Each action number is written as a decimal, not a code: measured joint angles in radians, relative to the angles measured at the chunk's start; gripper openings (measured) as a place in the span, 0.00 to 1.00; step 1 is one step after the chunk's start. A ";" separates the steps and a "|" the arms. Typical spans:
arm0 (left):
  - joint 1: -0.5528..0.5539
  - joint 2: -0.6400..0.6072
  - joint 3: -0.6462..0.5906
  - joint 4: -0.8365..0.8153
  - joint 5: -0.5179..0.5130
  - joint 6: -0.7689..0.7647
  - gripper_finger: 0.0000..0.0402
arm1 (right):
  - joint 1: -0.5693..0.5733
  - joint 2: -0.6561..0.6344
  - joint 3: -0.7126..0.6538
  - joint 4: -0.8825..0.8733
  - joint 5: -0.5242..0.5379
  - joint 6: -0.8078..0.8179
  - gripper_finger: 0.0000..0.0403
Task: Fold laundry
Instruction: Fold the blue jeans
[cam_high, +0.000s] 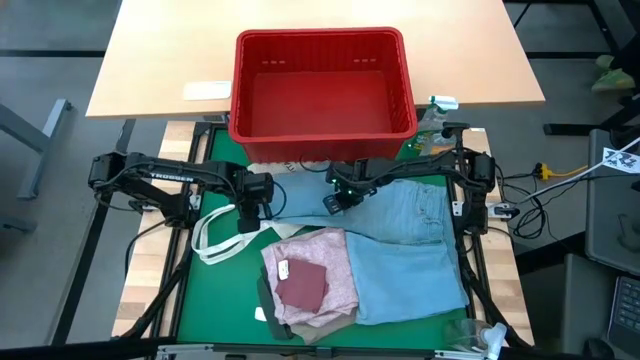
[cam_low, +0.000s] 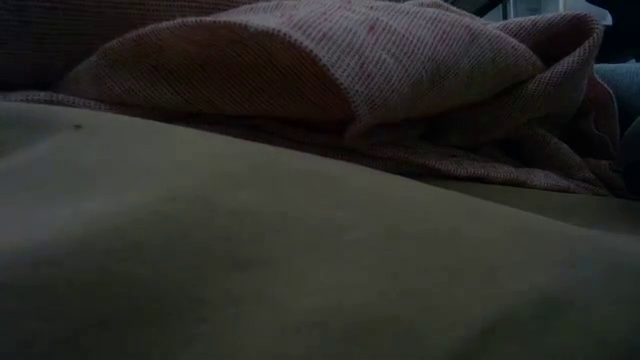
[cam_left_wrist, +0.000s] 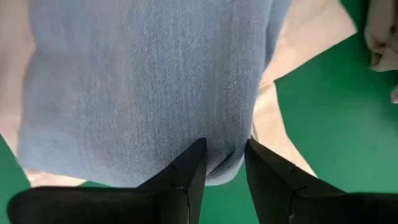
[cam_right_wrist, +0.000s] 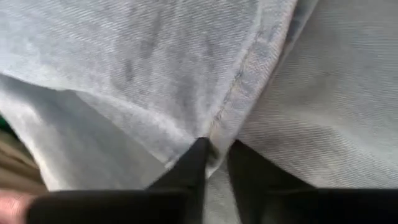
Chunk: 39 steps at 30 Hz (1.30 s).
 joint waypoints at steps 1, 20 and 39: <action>0.000 0.000 -0.010 0.007 0.000 -0.011 0.26 | 0.000 0.000 0.000 0.006 -0.004 -0.006 0.07; 0.000 0.000 -0.062 0.021 -0.005 -0.016 0.26 | 0.052 -0.112 0.002 -0.179 -0.088 -0.029 0.01; 0.000 0.000 -0.062 0.013 -0.006 -0.016 0.26 | 0.097 -0.103 0.000 -0.188 0.010 -0.029 0.12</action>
